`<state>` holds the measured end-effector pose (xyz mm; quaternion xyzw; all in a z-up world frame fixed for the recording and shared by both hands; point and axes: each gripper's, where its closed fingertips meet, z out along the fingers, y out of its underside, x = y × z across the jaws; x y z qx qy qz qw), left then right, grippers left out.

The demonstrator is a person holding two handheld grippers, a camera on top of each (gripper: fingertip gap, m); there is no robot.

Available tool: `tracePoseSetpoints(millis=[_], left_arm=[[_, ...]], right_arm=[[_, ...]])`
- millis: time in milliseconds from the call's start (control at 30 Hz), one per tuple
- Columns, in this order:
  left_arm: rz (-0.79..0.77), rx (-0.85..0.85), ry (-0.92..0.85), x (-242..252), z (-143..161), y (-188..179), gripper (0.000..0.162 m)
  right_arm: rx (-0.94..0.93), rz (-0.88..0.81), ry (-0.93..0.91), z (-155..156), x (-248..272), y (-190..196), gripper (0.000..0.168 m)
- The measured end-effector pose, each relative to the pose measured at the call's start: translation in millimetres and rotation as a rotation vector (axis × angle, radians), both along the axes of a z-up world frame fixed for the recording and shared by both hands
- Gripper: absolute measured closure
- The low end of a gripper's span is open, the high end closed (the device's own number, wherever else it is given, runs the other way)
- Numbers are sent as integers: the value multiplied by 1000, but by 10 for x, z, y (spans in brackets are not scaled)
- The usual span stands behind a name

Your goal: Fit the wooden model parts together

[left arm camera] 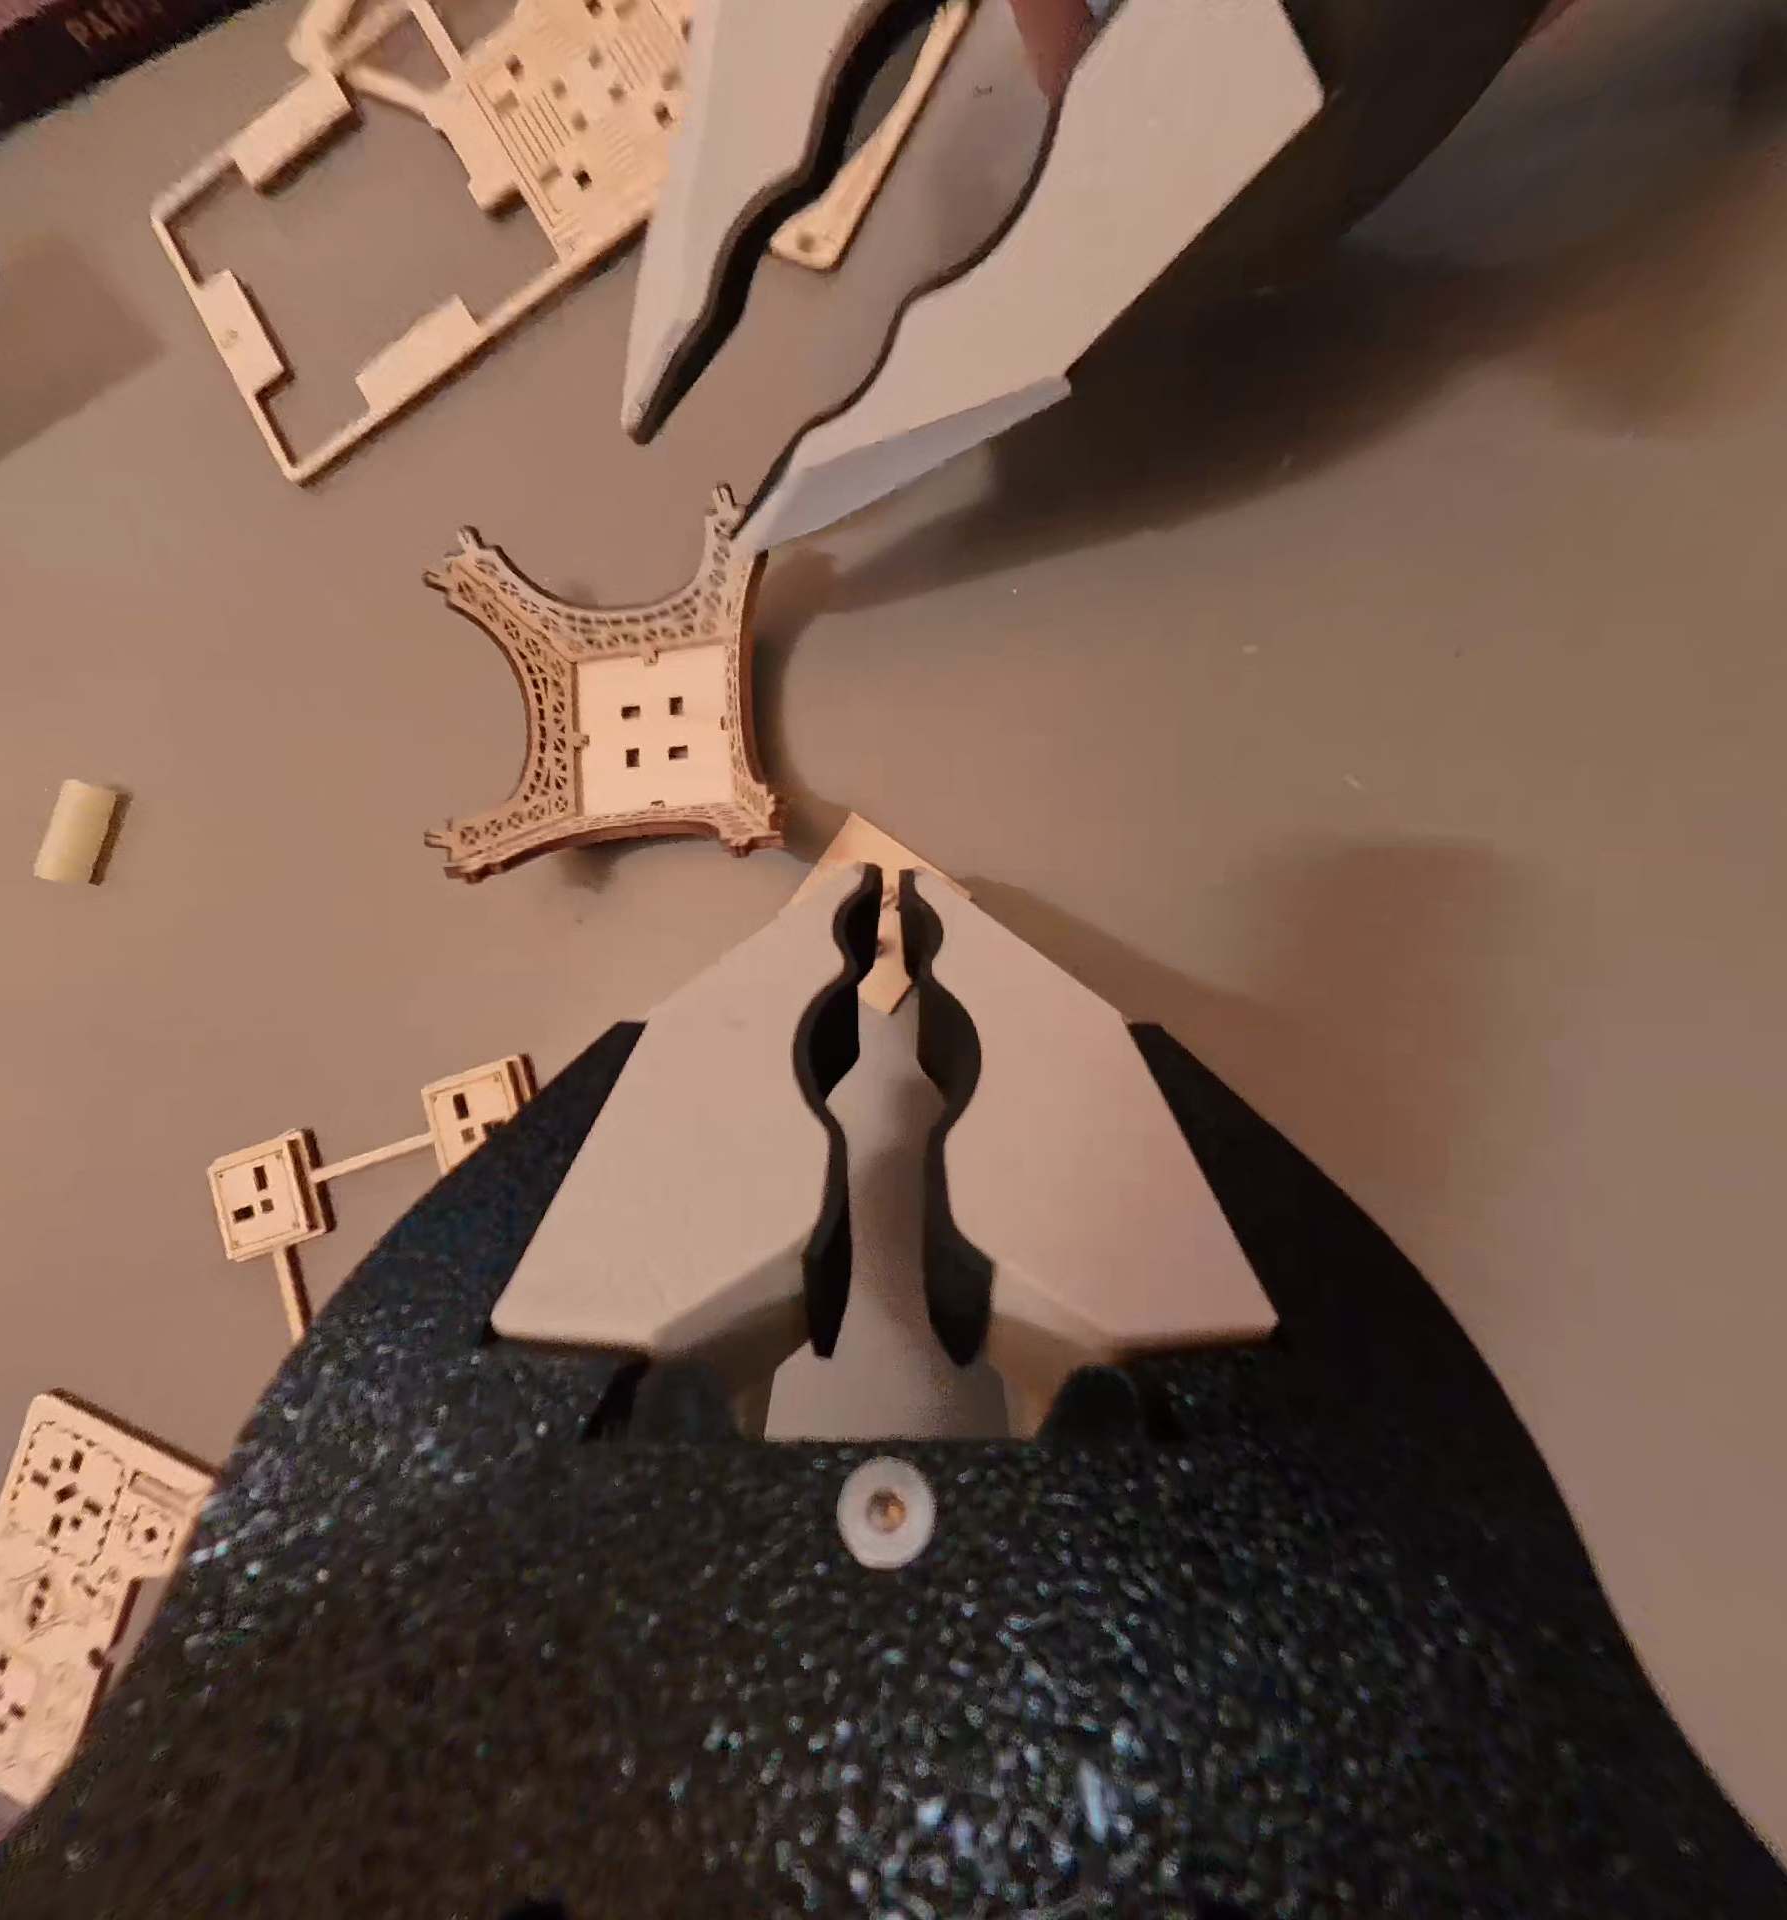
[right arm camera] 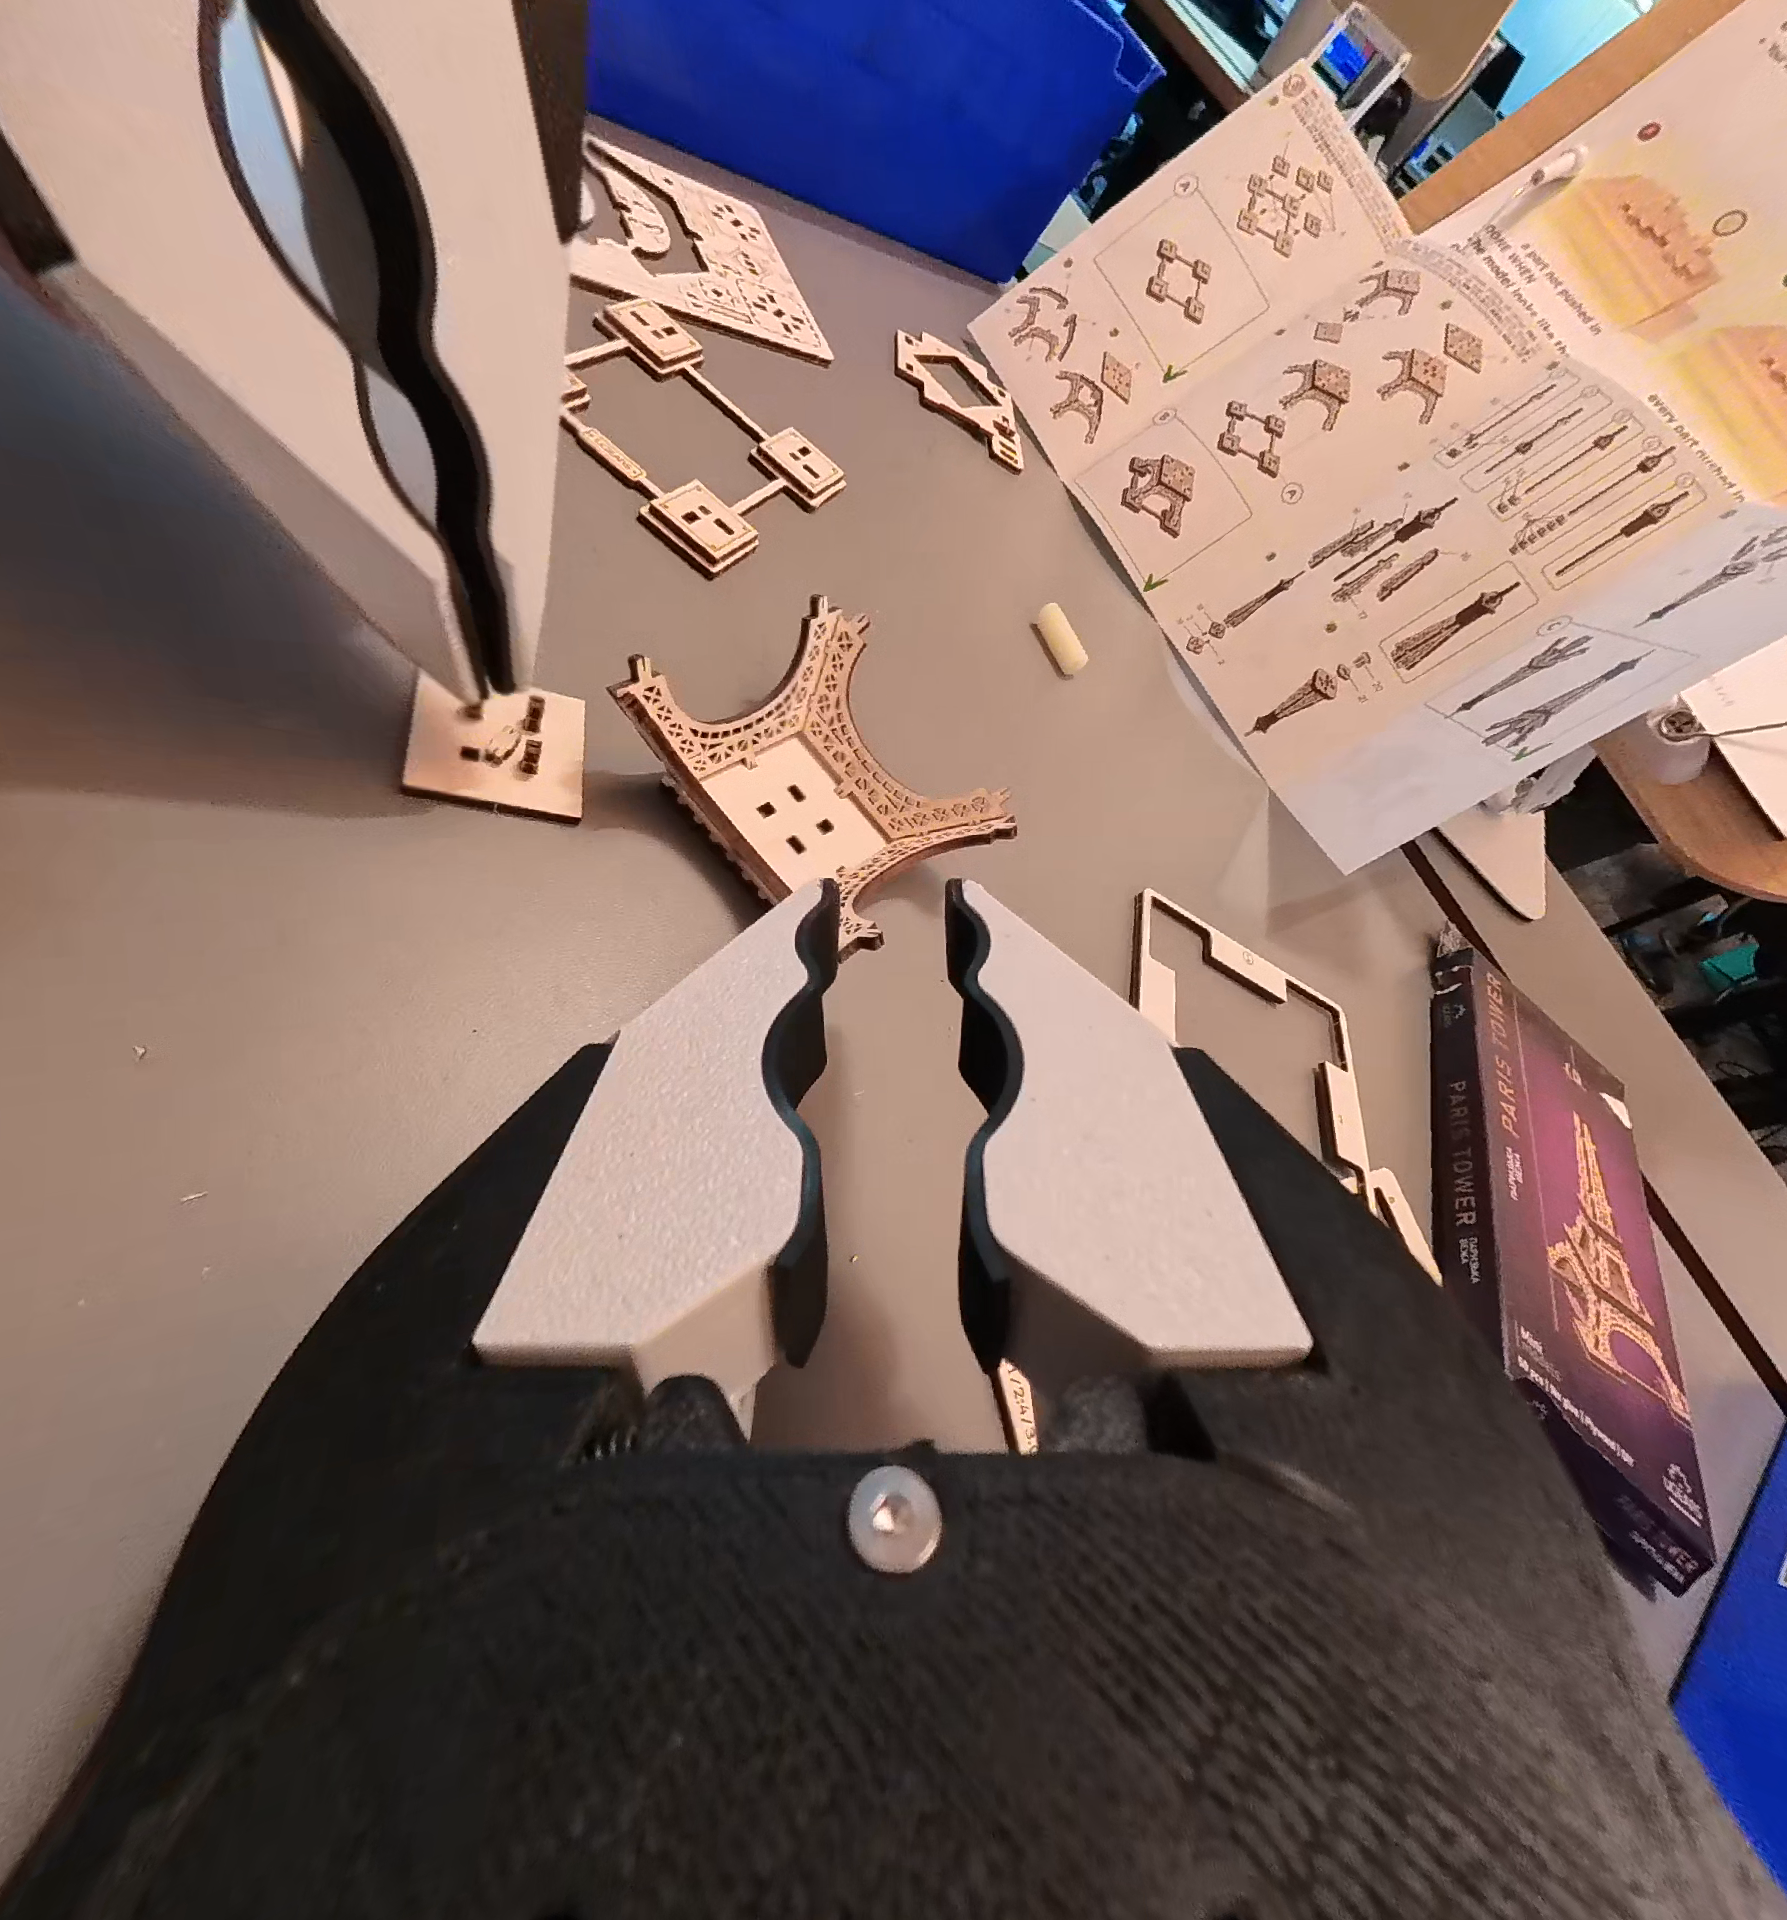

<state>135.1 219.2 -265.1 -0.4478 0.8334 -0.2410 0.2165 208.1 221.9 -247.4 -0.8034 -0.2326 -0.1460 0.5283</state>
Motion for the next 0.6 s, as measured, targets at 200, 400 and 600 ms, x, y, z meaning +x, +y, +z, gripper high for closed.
tracePoseSetpoints(millis=[200,400,600], left_arm=[[5,150,75,-33,-113,19,156],[13,218,92,-13,-151,35,159],[14,248,110,3,-176,47,160]], right_arm=[[50,0,17,104,11,-5,148],[86,-32,45,175,85,-9,141],[63,-43,11,125,107,-10,140]])
